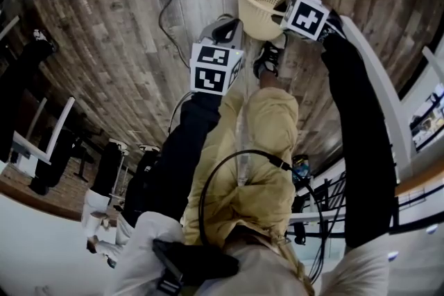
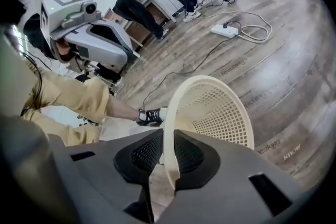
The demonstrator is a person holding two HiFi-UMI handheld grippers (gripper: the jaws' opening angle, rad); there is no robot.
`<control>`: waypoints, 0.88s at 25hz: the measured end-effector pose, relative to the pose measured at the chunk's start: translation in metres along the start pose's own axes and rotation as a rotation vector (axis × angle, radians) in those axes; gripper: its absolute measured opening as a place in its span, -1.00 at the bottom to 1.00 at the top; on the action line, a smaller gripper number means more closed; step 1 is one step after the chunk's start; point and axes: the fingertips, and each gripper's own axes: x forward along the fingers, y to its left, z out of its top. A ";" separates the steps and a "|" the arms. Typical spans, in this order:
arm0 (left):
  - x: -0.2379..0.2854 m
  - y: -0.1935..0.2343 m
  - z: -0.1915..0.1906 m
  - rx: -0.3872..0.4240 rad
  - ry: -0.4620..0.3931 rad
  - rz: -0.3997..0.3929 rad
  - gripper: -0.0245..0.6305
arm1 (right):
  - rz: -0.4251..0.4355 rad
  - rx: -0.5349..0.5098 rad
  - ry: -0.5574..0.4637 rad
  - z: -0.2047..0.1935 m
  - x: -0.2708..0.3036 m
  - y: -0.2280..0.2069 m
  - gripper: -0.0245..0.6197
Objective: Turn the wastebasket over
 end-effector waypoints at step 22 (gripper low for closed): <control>-0.003 0.022 -0.024 -0.005 0.032 0.025 -0.92 | -0.512 -0.095 0.078 0.007 -0.021 -0.086 -0.39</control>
